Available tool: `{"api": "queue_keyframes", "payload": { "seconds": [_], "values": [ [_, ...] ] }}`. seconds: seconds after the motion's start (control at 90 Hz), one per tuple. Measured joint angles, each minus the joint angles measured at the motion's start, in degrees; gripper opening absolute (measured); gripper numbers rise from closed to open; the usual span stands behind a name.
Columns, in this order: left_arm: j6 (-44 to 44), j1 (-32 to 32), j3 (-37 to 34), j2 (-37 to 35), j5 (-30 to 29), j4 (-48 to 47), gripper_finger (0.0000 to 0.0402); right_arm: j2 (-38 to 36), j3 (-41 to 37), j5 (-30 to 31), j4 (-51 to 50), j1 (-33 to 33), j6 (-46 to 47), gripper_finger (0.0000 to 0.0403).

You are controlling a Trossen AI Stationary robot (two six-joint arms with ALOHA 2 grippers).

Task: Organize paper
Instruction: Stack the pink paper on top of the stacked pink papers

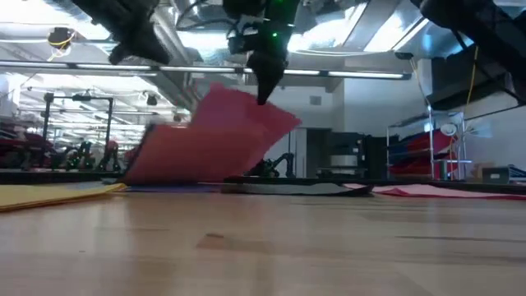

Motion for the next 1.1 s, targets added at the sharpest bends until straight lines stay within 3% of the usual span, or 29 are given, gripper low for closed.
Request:
{"api": "queue_keyframes", "payload": {
  "seconds": [0.244,0.511,0.856,1.1],
  "values": [
    [0.5,0.0,0.0,-0.1,0.0,-2.7,0.0000,-0.8,0.2,-1.4,-3.9,-0.5,3.8,0.0000],
    [0.7,0.0,0.0,0.0,0.0,-3.0,0.0000,-0.9,0.0,-2.0,-14.8,-2.4,16.4,0.0000],
    [0.9,-0.3,-0.6,0.0,0.0,-4.8,0.0000,-4.3,-1.8,-11.8,-14.7,-5.0,24.5,0.0000],
    [1.5,-0.3,-0.6,-0.1,0.0,-5.4,0.0000,-4.6,-2.6,-23.7,-14.8,-5.1,25.0,0.0000]
  ]
}}
